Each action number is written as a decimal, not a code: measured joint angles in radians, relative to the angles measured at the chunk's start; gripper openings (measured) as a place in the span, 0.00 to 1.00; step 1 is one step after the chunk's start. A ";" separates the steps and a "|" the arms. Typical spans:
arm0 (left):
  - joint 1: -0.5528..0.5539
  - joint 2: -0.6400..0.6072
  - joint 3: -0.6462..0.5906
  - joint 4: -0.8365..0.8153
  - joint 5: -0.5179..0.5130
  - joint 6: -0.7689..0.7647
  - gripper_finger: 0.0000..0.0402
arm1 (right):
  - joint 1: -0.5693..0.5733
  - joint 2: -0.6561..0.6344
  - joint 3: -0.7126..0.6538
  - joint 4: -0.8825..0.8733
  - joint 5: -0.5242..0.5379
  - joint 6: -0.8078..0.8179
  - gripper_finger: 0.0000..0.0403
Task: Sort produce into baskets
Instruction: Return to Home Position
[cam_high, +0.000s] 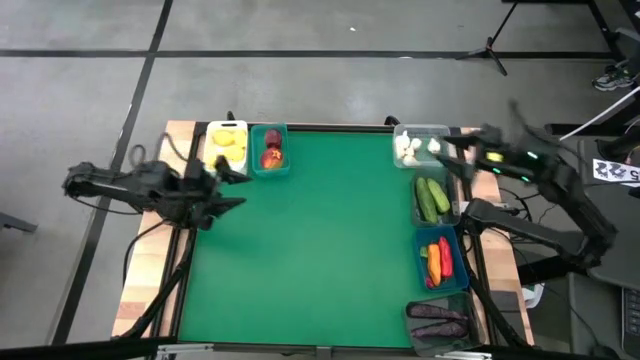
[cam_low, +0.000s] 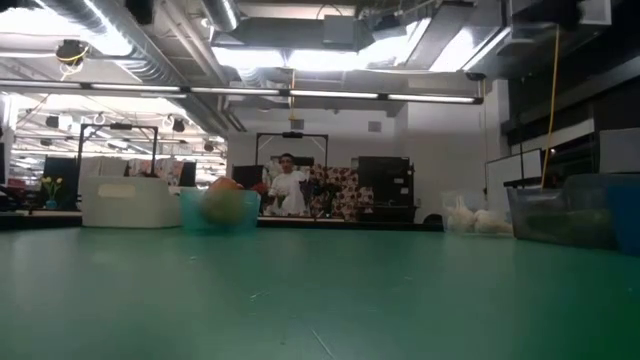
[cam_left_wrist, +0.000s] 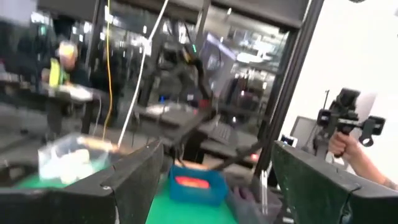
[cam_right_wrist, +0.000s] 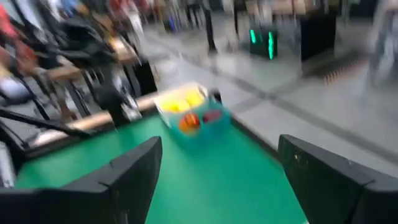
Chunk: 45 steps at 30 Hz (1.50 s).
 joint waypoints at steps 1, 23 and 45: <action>0.000 -0.044 0.000 -0.024 -0.001 0.015 0.74 | 0.006 -0.049 -0.006 -0.004 0.000 -0.005 0.80; -0.007 -0.400 -0.469 0.124 0.130 0.019 0.74 | 0.022 -0.477 -0.837 0.760 -0.291 0.322 0.80; 0.087 -0.416 -0.467 0.092 0.406 0.099 0.74 | 0.907 -0.360 -0.970 0.764 0.629 0.211 0.80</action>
